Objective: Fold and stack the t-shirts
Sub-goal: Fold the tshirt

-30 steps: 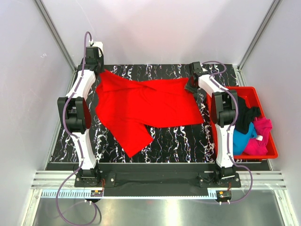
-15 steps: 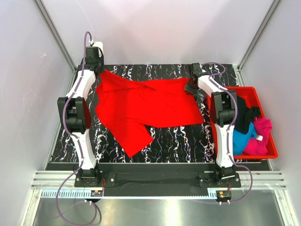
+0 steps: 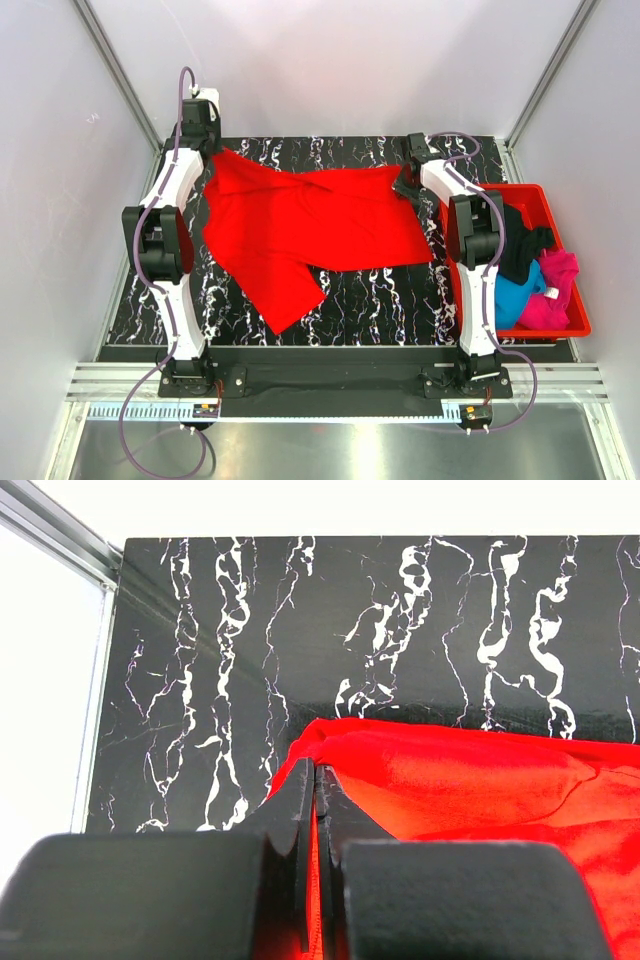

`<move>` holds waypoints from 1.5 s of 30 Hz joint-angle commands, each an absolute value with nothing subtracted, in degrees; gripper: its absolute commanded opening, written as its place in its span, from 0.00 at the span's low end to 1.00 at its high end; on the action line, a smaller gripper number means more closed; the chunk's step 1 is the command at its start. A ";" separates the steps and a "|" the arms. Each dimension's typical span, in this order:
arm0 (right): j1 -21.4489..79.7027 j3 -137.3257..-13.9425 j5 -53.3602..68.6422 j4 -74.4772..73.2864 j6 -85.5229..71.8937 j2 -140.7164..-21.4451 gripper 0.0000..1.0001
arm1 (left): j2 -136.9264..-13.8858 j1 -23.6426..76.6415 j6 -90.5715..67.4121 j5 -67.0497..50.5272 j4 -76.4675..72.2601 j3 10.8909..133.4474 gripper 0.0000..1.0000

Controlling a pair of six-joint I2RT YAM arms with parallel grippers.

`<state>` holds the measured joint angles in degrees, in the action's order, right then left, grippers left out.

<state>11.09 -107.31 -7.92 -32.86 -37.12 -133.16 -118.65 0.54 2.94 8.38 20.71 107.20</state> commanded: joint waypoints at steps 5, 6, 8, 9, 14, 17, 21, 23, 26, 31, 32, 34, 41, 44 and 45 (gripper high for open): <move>11.60 -113.02 -8.00 -30.85 -36.74 -132.36 0.00 | -116.54 0.62 3.60 12.04 16.26 107.67 0.00; 11.51 -114.16 -8.09 -30.68 -36.74 -132.62 0.00 | -116.63 0.62 4.04 12.48 16.26 108.10 0.00; 10.99 -114.52 -8.17 -28.22 -37.09 -132.63 0.00 | -117.16 0.44 4.74 14.23 15.91 108.63 0.00; 10.73 -114.61 -8.09 -26.99 -37.44 -132.63 0.00 | -117.25 0.53 4.92 14.93 15.73 109.24 0.00; 8.18 -113.82 -3.36 -14.10 -38.67 -132.89 0.00 | -118.74 0.35 6.24 17.57 11.79 110.39 0.00; 6.95 -113.82 -0.62 -9.33 -39.11 -133.50 0.00 | -119.26 0.35 7.55 19.07 8.80 110.04 0.00; 5.54 -112.25 2.28 -1.42 -41.56 -134.47 0.00 | -120.58 0.35 9.05 20.30 4.05 110.30 0.00; 5.19 -111.80 3.43 3.59 -42.18 -134.82 0.00 | -121.37 0.35 10.10 20.39 1.59 110.91 0.00; 4.92 -114.95 5.00 5.97 -42.19 -137.62 0.00 | -123.92 0.35 12.29 21.70 -0.35 112.23 0.00; 4.57 -118.12 6.77 12.11 -41.49 -141.23 0.00 | -125.94 0.35 15.90 22.32 -9.91 110.83 0.00; 4.48 -118.73 6.68 13.00 -41.22 -141.68 0.00 | -126.21 0.44 16.69 22.41 -10.98 110.83 0.00; 4.40 -120.84 6.42 15.10 -41.05 -143.52 0.00 | -127.43 0.44 17.31 23.11 -13.43 111.70 0.00; 3.78 -125.76 5.45 24.43 -40.78 -148.09 0.00 | -132.00 0.44 18.37 24.17 -20.74 115.82 0.00; 3.78 -128.22 5.01 25.31 -39.38 -149.15 0.00 | -134.03 0.44 18.81 23.38 -21.01 119.08 0.00; 3.78 -130.41 5.01 25.14 -38.24 -150.11 0.00 | -135.08 0.44 18.98 23.29 -21.01 119.44 0.00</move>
<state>4.19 -124.31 5.67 18.55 -40.93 -149.12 -133.67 0.54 17.74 22.33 -13.85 114.85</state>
